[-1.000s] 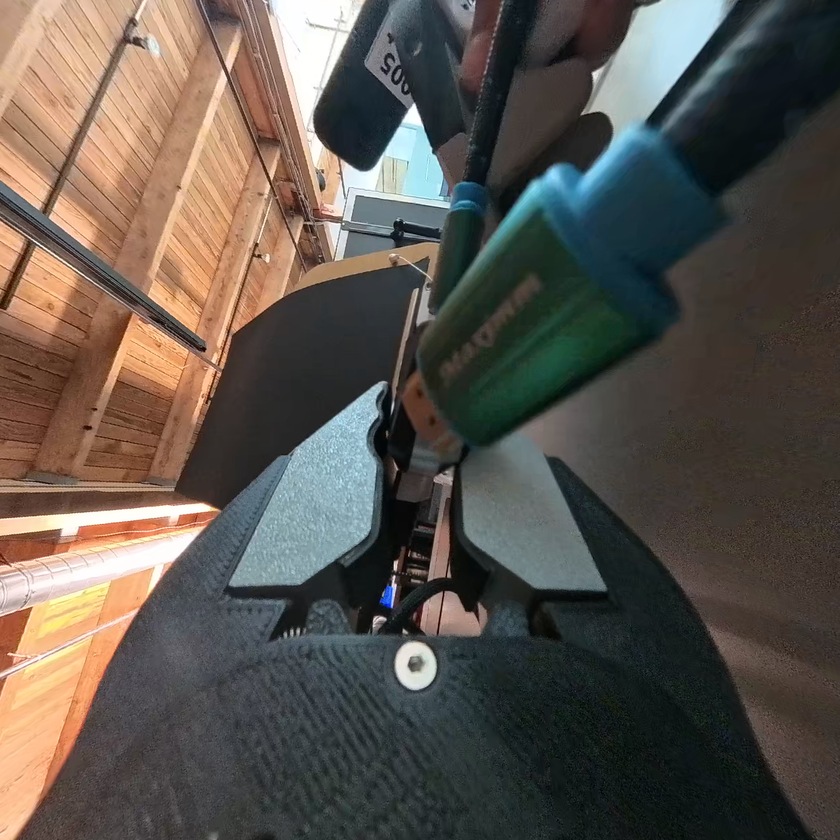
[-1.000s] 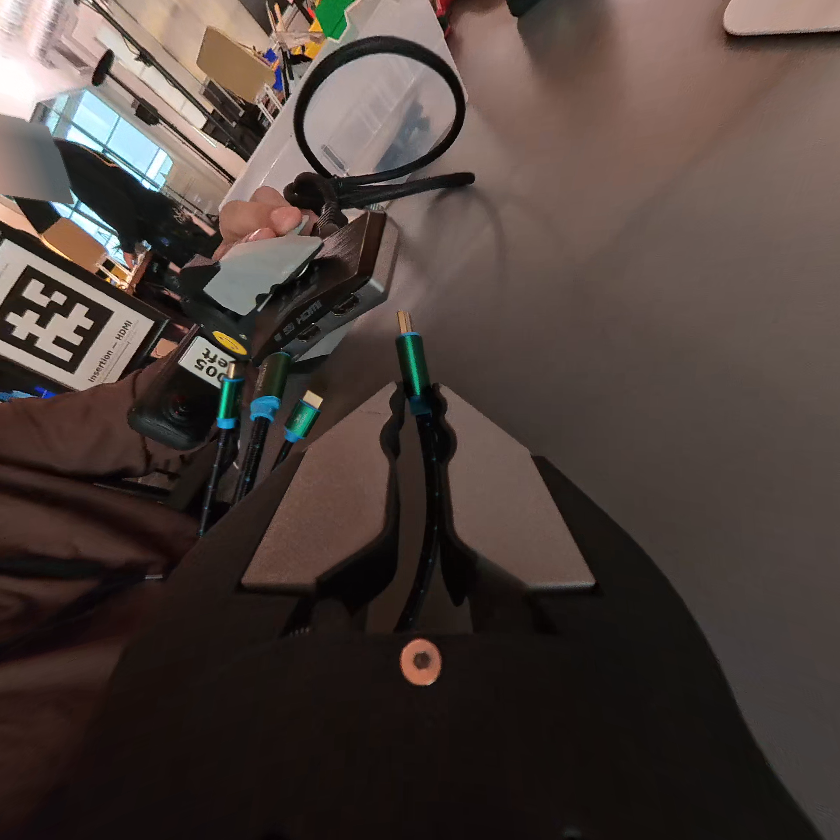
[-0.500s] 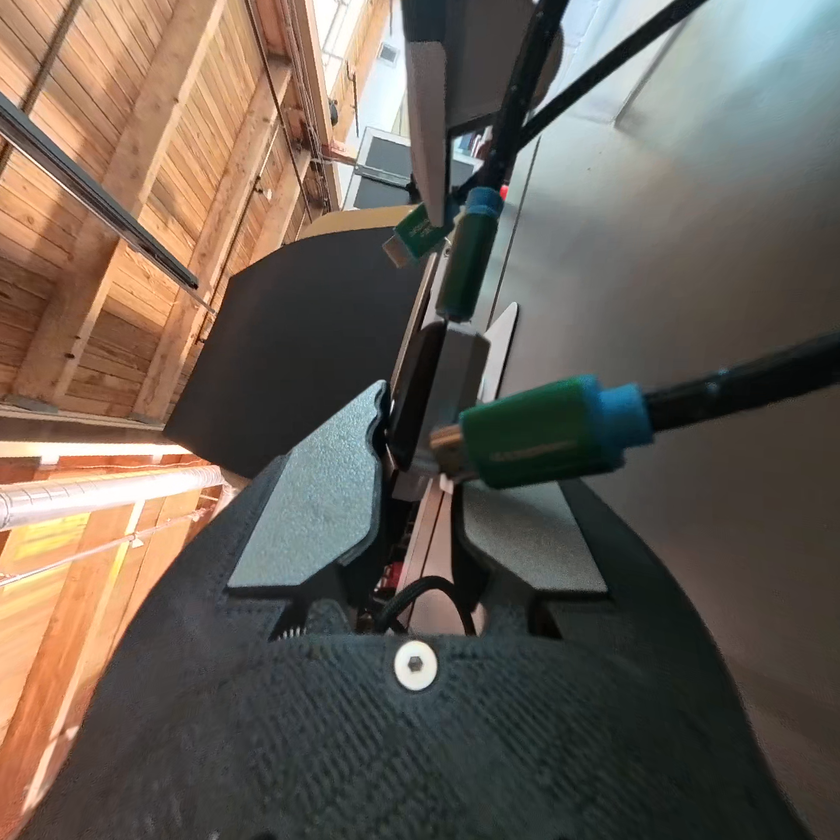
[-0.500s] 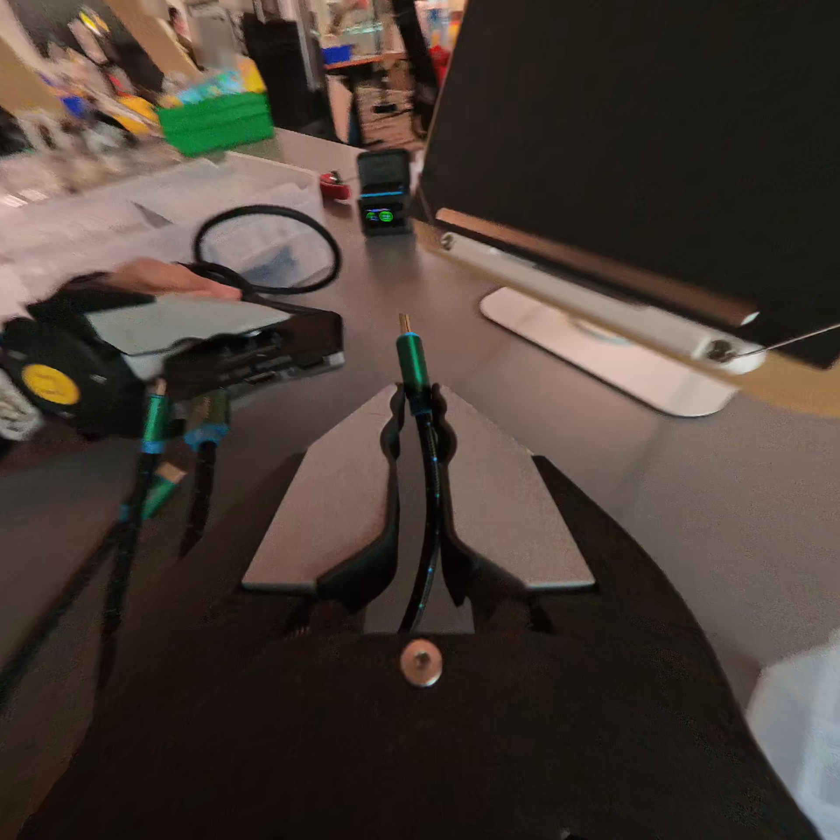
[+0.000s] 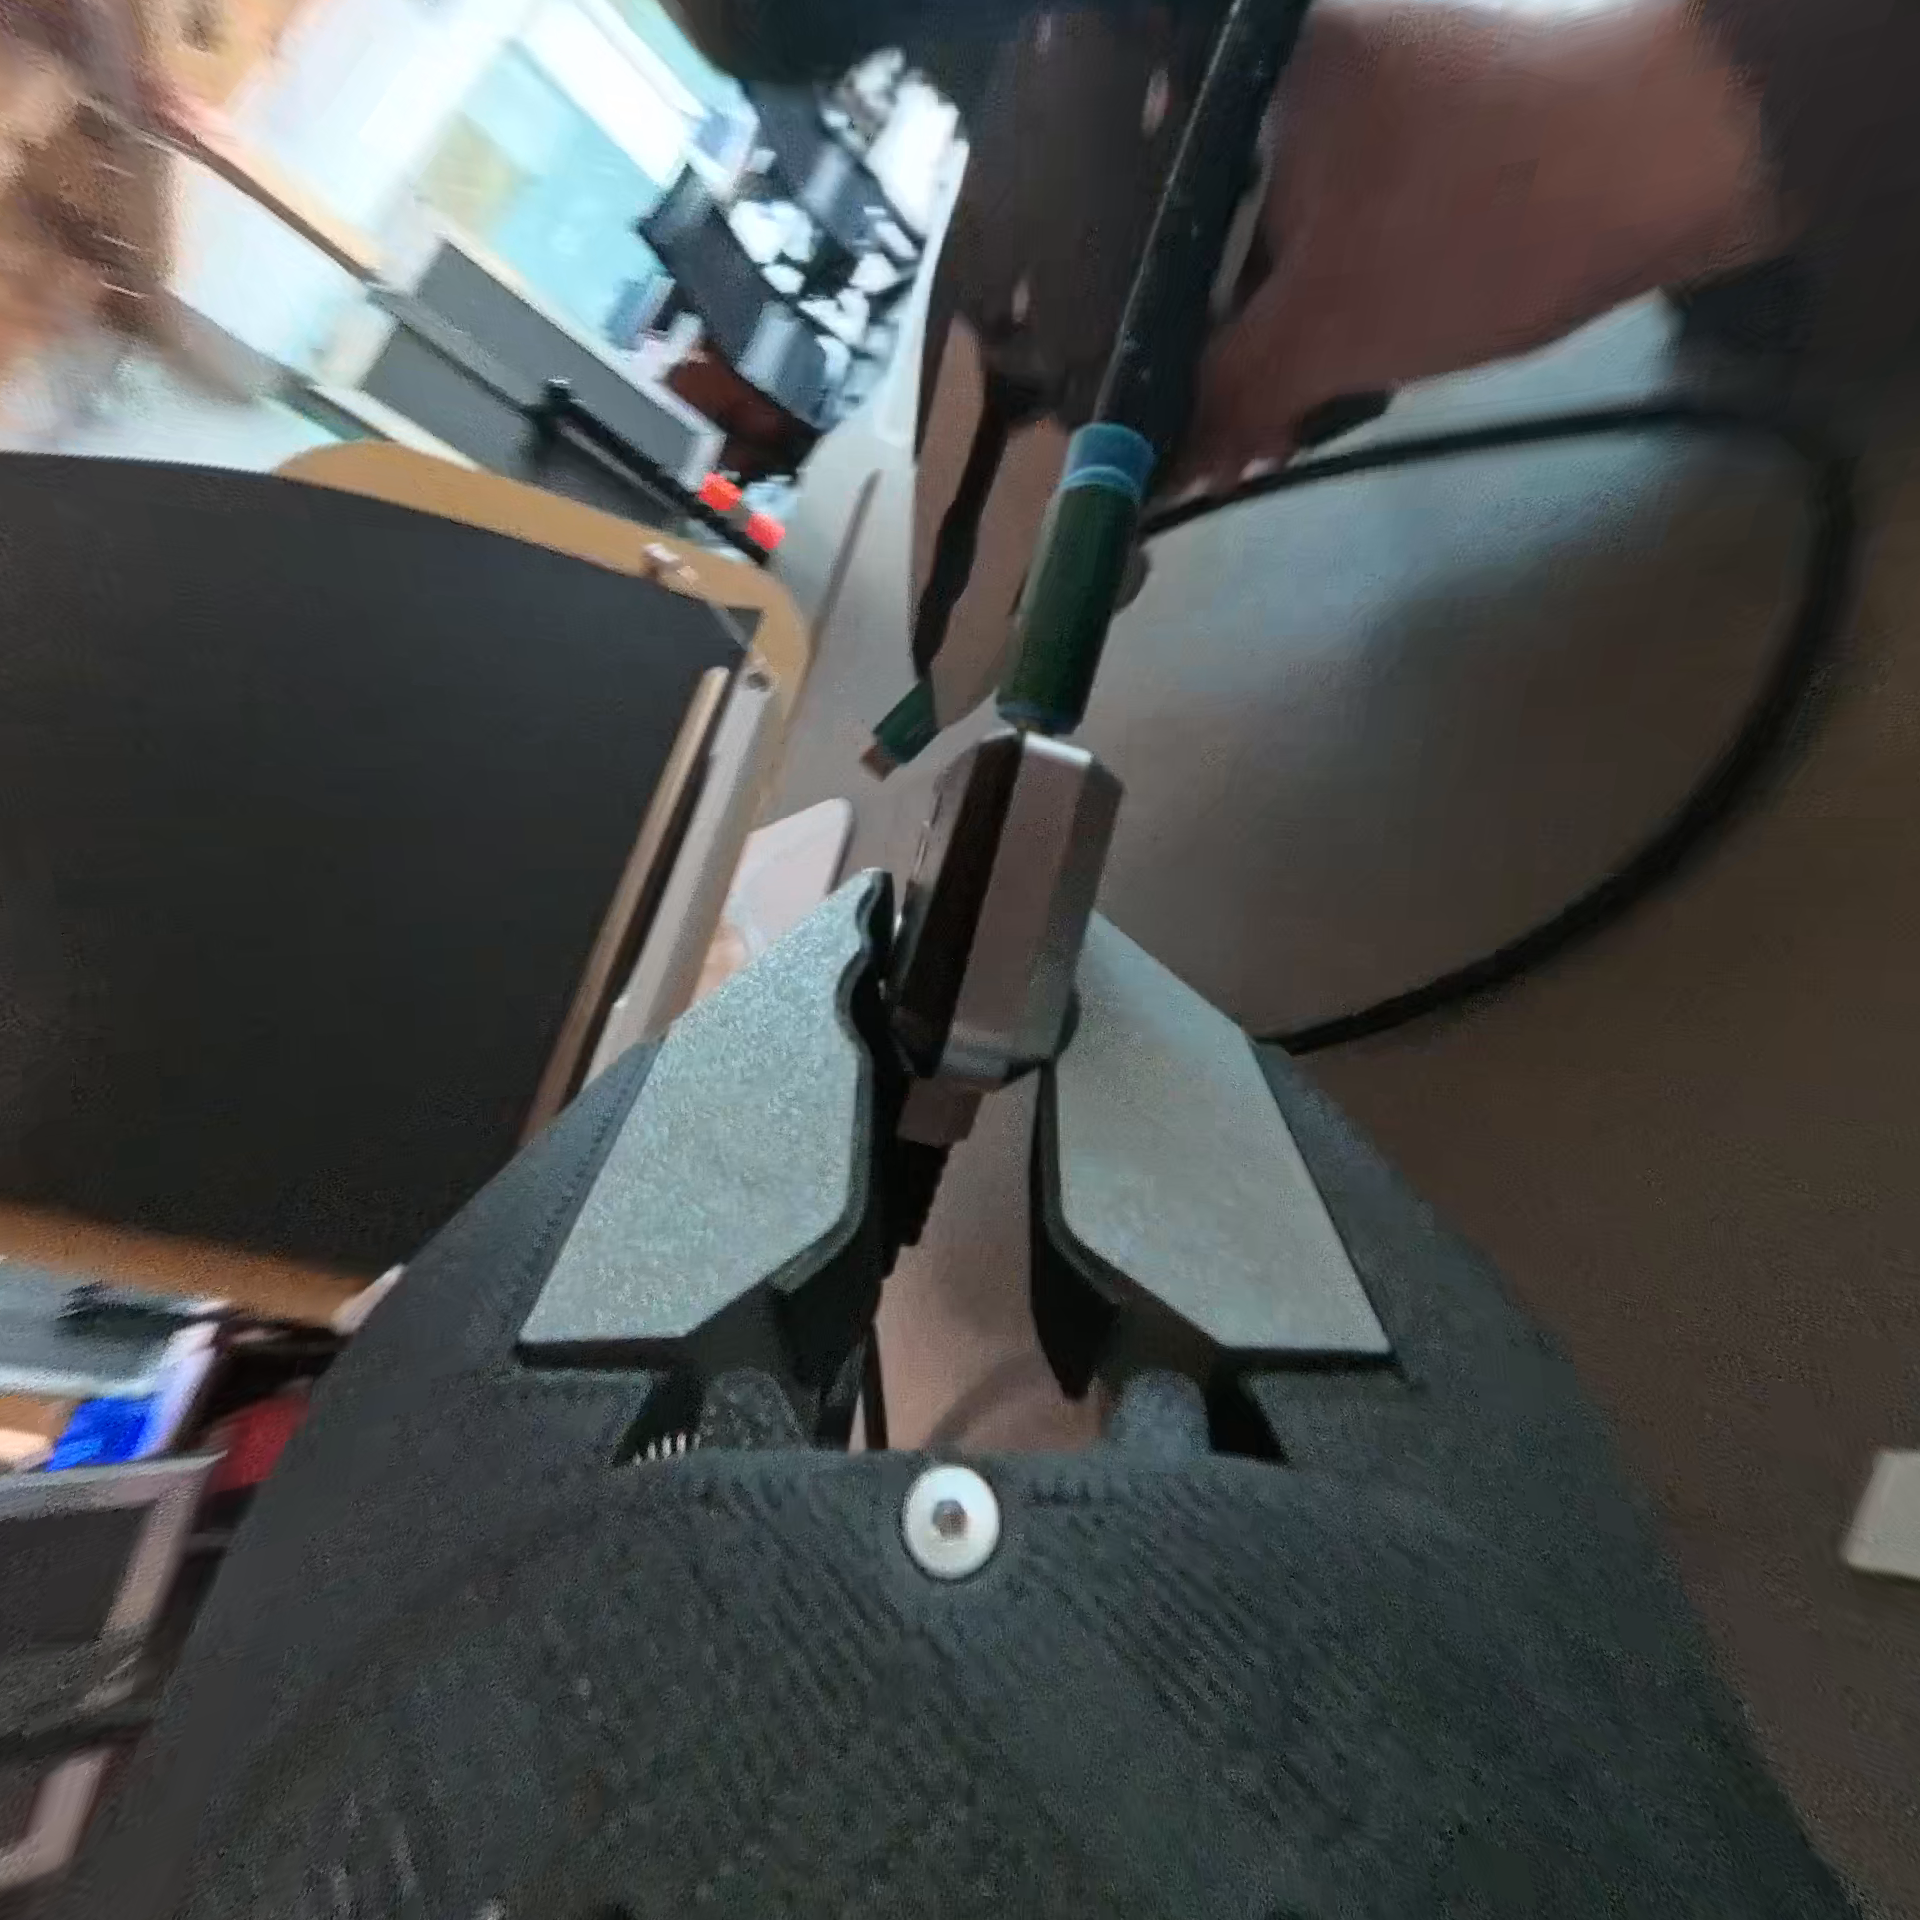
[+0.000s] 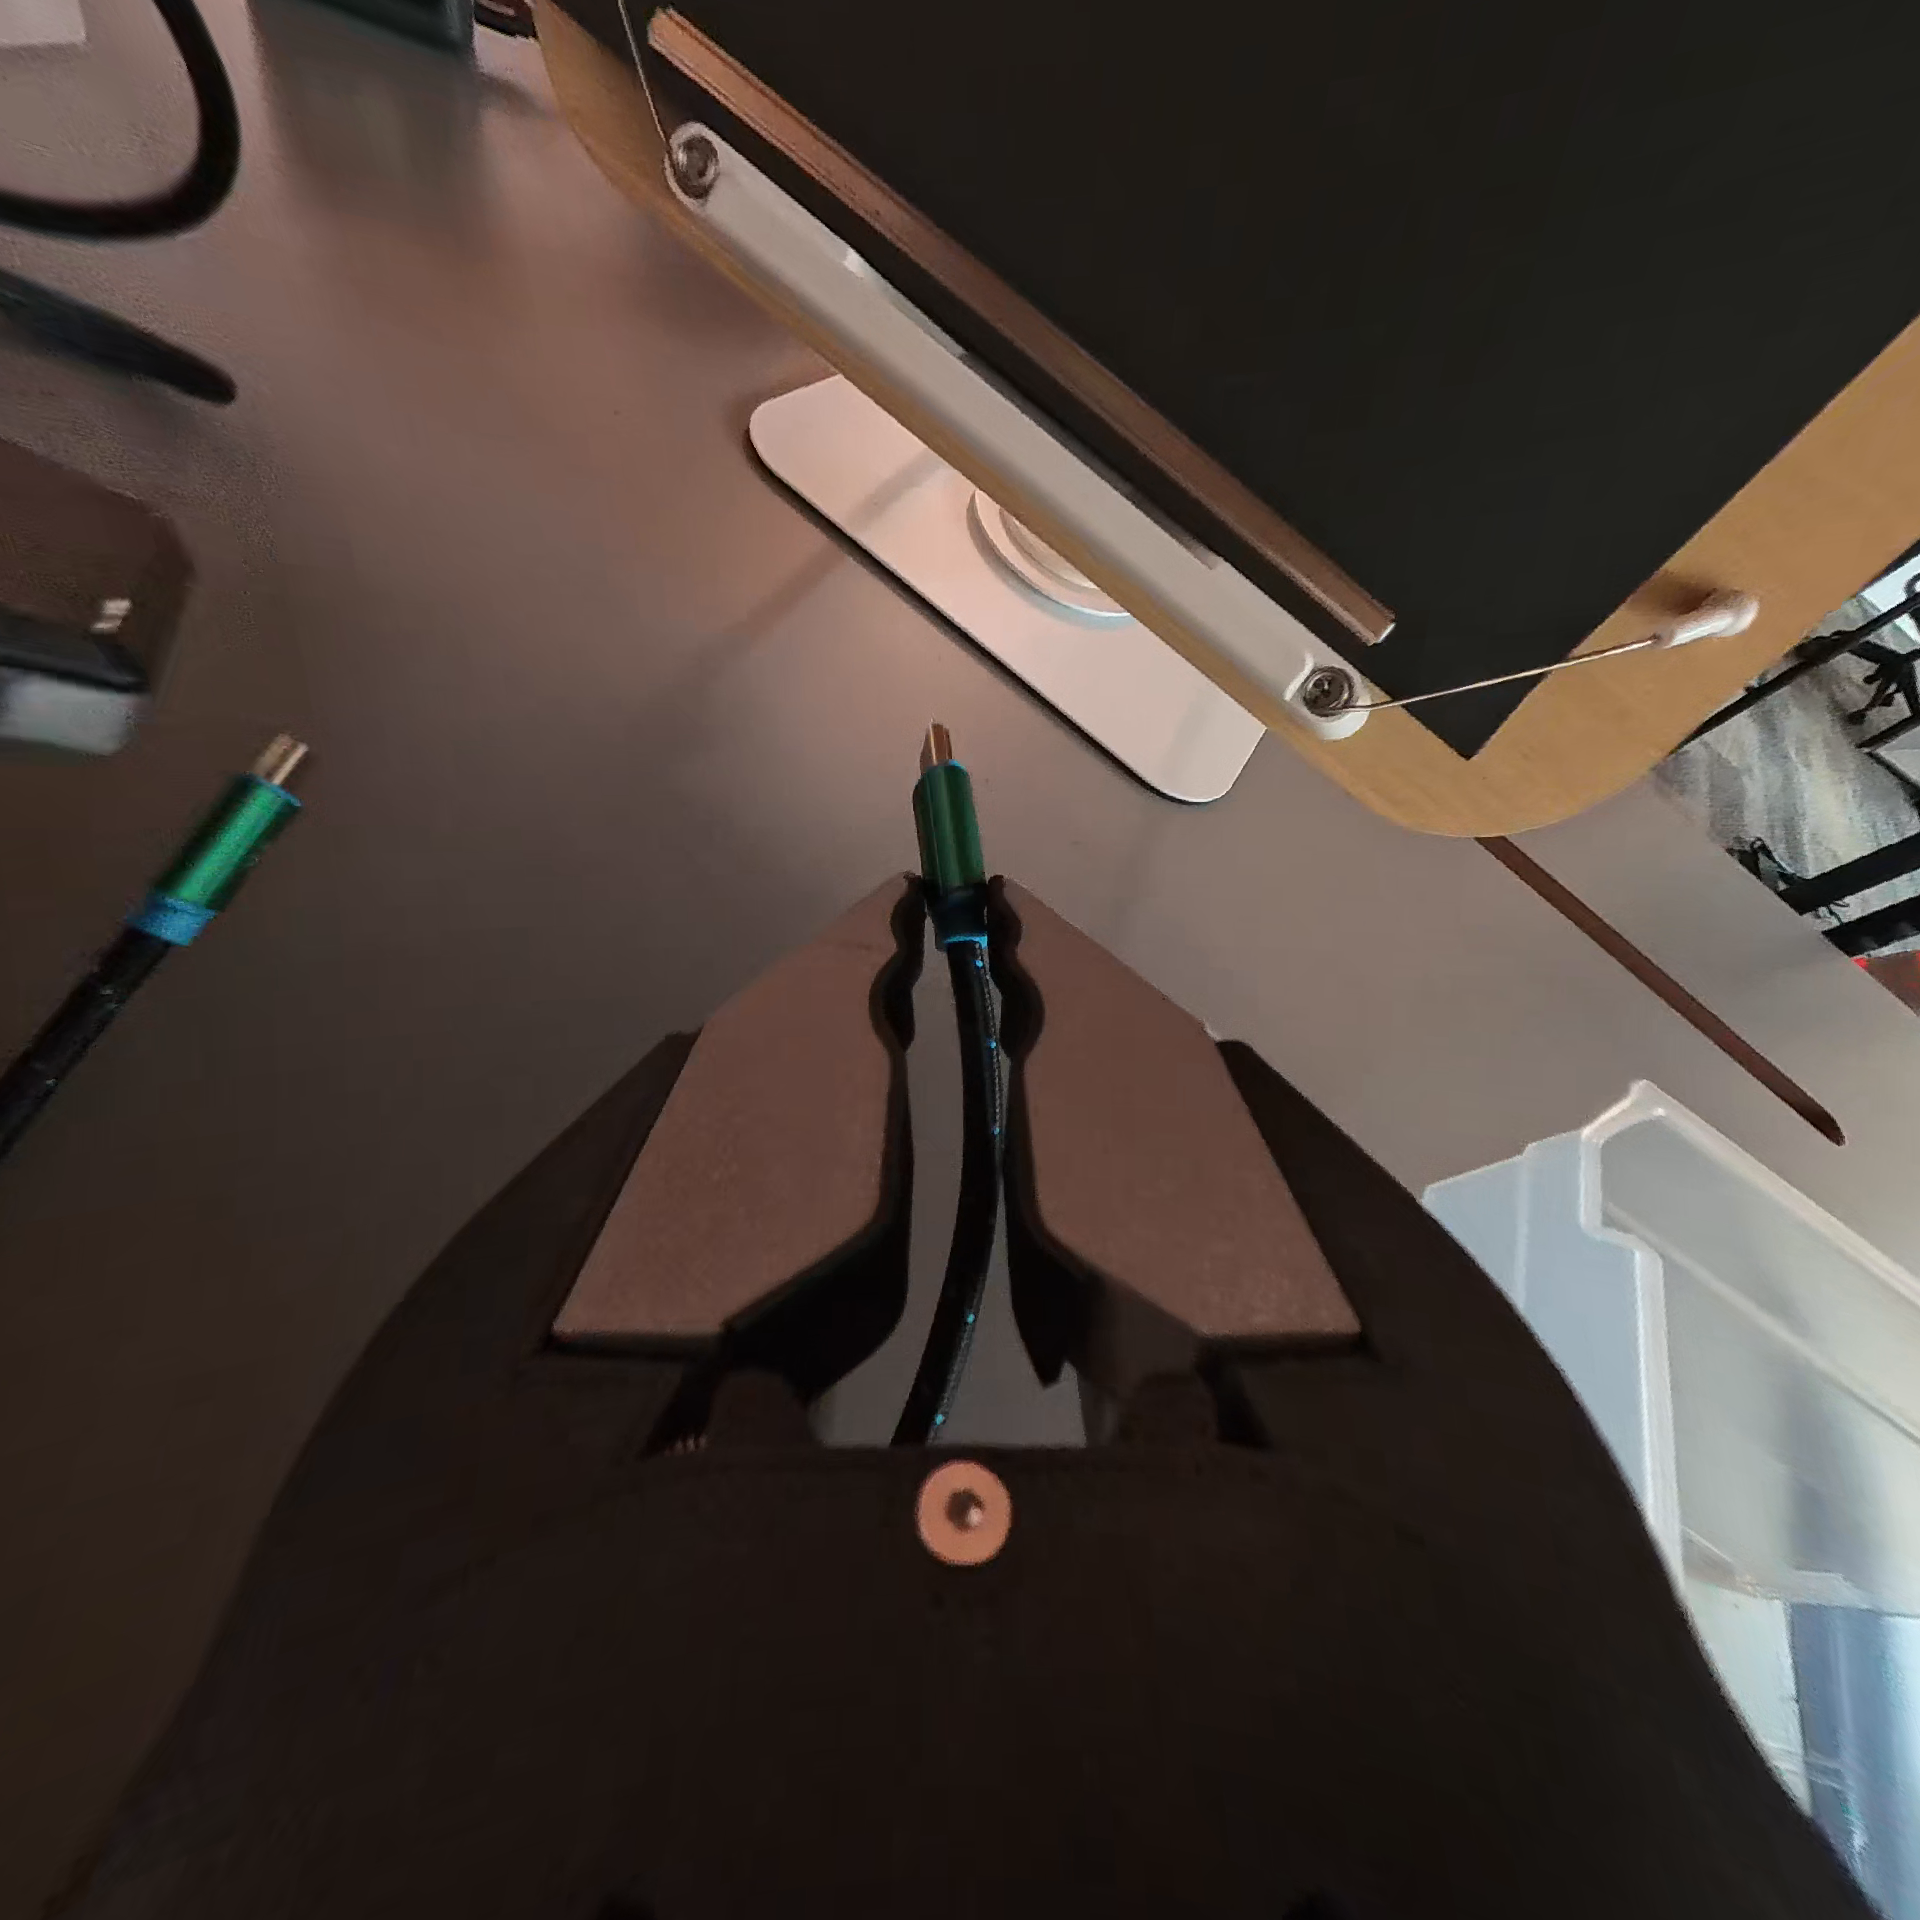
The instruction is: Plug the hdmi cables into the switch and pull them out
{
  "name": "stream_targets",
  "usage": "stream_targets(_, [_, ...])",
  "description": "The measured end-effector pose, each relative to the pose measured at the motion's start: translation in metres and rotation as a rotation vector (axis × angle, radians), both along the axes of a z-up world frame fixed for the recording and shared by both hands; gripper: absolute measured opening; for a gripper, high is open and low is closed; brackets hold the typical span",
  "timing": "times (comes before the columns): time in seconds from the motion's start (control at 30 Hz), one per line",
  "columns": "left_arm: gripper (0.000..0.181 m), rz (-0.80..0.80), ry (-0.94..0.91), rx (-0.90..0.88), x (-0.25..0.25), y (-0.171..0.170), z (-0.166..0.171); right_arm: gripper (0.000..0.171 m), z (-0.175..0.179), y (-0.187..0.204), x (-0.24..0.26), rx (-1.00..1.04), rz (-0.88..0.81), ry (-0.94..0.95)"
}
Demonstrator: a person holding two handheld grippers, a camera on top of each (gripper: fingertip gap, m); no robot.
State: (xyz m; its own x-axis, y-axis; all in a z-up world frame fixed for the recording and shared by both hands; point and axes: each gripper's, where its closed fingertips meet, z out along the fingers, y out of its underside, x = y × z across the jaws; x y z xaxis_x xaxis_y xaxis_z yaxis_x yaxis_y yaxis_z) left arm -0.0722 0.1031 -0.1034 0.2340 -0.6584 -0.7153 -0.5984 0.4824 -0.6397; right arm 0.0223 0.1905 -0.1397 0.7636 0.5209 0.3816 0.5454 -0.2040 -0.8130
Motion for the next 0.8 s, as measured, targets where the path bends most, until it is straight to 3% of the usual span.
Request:
stream_targets(0.1, [0.025, -0.090, 0.085, -0.263, 0.011, -0.021, 0.014, 0.008, -0.003, -0.001, 0.000, -0.012, 0.013, -0.010])
stream_targets(0.23, [0.025, -0.170, 0.127, -0.601, 0.016, -0.037, 0.037, 0.008, -0.007, -0.025, -0.027, -0.092, 0.241, 0.050])
stream_targets(0.33, [0.024, -0.254, 0.134, -0.940, 0.013, -0.048, 0.045, 0.018, -0.007, -0.037, -0.033, -0.129, 0.324, 0.062])
stream_targets(0.4, [0.023, -0.264, 0.141, -1.093, 0.008, -0.046, 0.044, 0.035, 0.003, -0.046, -0.038, -0.117, 0.383, 0.105])
stream_targets(0.53, [0.021, -0.143, 0.187, -1.158, -0.005, -0.025, 0.020, 0.046, 0.040, -0.106, -0.077, -0.159, 0.748, 0.366])
stream_targets(0.7, [0.022, -0.179, 0.233, -1.155, 0.000, -0.034, 0.002, 0.038, 0.038, -0.112, -0.093, -0.254, 0.772, 0.446])
stream_targets(0.77, [0.021, -0.169, 0.233, -1.122, 0.006, -0.031, 0.000, 0.020, 0.033, -0.115, -0.097, -0.317, 0.784, 0.454])
stream_targets(0.8, [0.021, -0.151, 0.236, -1.099, 0.007, -0.027, -0.002, 0.020, 0.030, -0.112, -0.096, -0.336, 0.757, 0.455])
